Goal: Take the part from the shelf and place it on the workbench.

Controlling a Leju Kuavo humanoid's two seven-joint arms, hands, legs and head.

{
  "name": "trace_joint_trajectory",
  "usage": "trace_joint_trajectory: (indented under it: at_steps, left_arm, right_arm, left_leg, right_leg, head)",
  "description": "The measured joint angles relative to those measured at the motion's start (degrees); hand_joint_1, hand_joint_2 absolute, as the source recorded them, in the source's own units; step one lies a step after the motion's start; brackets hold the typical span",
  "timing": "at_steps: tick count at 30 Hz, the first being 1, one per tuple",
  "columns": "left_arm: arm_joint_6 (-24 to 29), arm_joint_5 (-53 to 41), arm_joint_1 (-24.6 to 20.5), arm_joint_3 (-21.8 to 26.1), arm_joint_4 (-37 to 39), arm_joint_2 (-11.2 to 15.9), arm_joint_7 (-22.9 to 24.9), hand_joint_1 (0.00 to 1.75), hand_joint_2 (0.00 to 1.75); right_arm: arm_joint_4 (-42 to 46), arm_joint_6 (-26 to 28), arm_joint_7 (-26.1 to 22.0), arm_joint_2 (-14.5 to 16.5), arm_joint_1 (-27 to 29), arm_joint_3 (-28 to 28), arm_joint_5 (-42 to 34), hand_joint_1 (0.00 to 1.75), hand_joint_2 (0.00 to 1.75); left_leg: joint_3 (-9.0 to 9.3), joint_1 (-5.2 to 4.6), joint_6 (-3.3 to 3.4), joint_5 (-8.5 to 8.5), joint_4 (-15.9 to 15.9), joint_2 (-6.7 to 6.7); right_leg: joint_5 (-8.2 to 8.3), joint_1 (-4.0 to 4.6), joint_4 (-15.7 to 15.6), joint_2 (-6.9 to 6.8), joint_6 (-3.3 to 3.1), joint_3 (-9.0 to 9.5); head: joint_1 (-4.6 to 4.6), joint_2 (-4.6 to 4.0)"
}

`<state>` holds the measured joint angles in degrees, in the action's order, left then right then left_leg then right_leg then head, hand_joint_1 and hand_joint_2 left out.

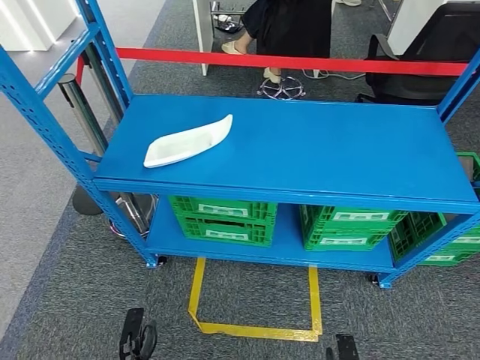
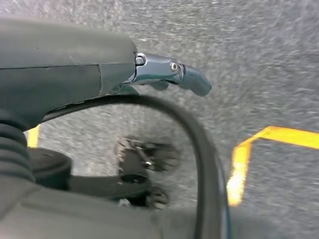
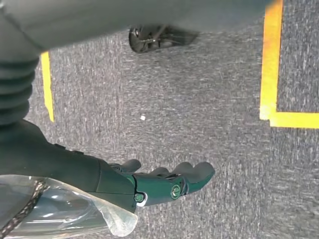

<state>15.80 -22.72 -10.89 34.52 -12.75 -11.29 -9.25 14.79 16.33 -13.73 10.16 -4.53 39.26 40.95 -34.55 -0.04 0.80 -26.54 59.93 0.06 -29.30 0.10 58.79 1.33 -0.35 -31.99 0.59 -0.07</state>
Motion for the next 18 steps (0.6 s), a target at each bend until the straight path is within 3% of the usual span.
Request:
trace_joint_trajectory:
  at_steps: [3,11,18]
  left_arm:
    - [-1.27,1.89,1.93,-2.67,0.00,0.75,0.76,0.00,0.00]
    - [-4.91,7.17,6.11,-10.44,-0.94,3.39,2.82,0.00,0.00]
    - [-7.97,11.67,9.95,-16.97,-2.93,5.65,4.58,0.00,0.00]
  right_arm:
    - [0.95,-1.35,1.16,-0.93,0.81,-2.84,-3.34,0.00,0.00]
    - [2.72,-5.13,4.36,-3.14,3.96,-11.58,-12.92,0.00,0.00]
    - [3.96,-8.31,6.99,-4.89,6.59,-18.99,-20.93,0.00,0.00]
  left_leg:
    - [0.13,-0.05,-0.31,-0.04,-0.69,-0.18]
    - [0.13,-0.28,0.29,-0.11,-0.68,-0.23]
    - [0.18,-0.29,0.41,-0.11,-0.68,-0.23]
  right_leg:
    - [-0.15,0.06,-0.11,-0.25,-0.12,-0.04]
    - [0.18,-0.18,-0.71,-0.28,0.63,0.23]
    - [0.20,-0.21,-0.71,-0.30,0.71,0.22]
  head:
    - [-0.04,-0.01]
    - [-0.03,0.00]
    - [-0.01,-0.01]
